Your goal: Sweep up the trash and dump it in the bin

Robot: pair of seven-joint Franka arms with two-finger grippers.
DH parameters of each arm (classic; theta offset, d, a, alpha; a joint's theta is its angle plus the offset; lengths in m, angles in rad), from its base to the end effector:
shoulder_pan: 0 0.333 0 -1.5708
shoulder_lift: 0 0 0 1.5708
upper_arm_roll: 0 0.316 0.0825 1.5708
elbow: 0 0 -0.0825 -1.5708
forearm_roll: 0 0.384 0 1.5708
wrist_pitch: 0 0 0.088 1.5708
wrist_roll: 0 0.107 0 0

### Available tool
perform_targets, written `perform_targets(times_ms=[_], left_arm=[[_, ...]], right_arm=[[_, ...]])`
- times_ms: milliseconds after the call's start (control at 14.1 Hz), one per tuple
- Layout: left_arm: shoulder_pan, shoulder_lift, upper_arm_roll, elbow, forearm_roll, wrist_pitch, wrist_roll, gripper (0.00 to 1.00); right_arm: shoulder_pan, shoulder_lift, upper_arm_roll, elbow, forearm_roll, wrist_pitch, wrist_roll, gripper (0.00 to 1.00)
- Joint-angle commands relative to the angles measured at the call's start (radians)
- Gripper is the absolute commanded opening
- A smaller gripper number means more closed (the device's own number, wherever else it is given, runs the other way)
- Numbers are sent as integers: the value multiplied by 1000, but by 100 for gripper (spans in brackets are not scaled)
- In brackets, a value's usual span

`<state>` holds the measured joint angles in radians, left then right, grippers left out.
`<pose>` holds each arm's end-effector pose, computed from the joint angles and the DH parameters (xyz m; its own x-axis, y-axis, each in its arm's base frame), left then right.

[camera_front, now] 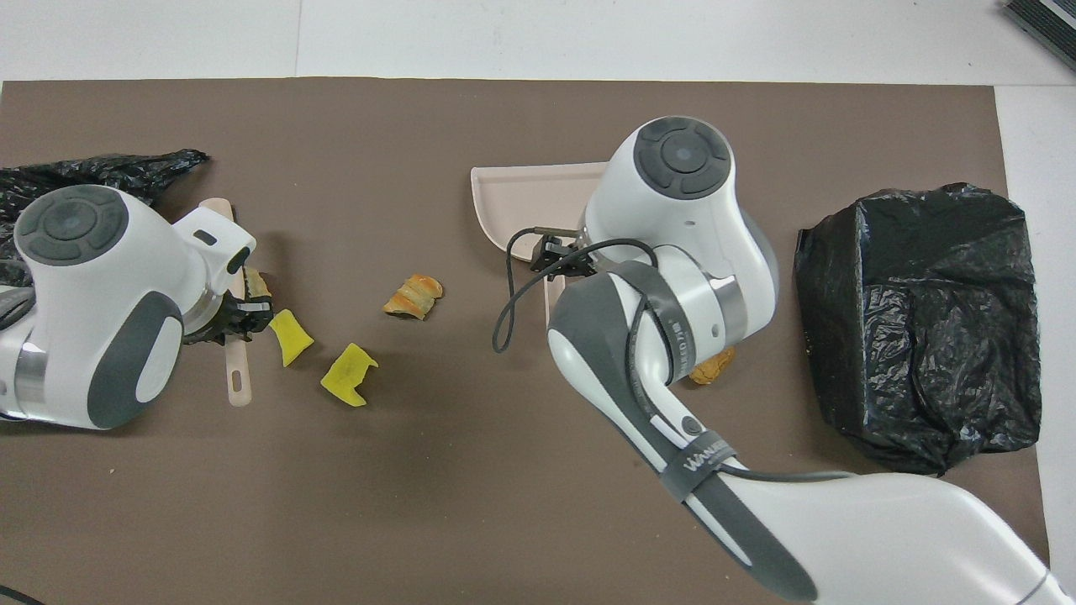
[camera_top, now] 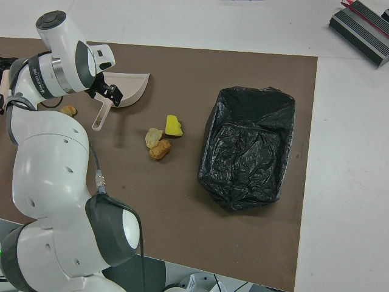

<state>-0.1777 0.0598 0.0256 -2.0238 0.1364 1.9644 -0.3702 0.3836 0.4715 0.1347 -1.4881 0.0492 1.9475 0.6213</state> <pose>0.5462 -0.0749 0.4108 0.9842 0.1627 -0.0704 0.1502 -0.9763 -0.1561 0.6048 0.3323 0.4024 0.9888 -0.1320 -0.0700 -0.1376 -0.9872 -0.0808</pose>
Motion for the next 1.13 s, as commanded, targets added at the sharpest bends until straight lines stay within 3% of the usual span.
perform_targets(times_ms=[0,142,284,426,496,567,638,709,780,1064], left_arm=[[111,-3,-13,-27,18,57,120,0],[174,-21,-13,-76,18,83,254,0],[222,-26,-13,-93,3,87,507,0],[221,-54,-15,-148,3,88,514,0],[218,-54,-15,-173,3,93,513,0],[207,-60,-16,-203,2,118,510,0],[196,-81,-21,-235,-3,134,487,0],[158,-95,-21,-262,-3,137,438,0],[124,-106,-23,-277,-4,140,385,0],[3,-123,-21,-329,-35,143,217,0]], right_arm=[[28,32,0,-18,-19,42,-17,100],[31,32,0,-52,-19,71,-54,100],[32,32,0,-80,-19,90,-93,100],[31,30,0,-89,-19,91,-115,97],[29,30,0,-87,-19,91,-117,89],[29,30,0,-87,-19,91,-117,72],[31,29,0,-89,-19,91,-118,44],[29,30,0,-87,-19,88,-117,10],[31,30,0,-86,-17,87,-108,0],[32,21,-4,-81,-19,67,-98,0]])
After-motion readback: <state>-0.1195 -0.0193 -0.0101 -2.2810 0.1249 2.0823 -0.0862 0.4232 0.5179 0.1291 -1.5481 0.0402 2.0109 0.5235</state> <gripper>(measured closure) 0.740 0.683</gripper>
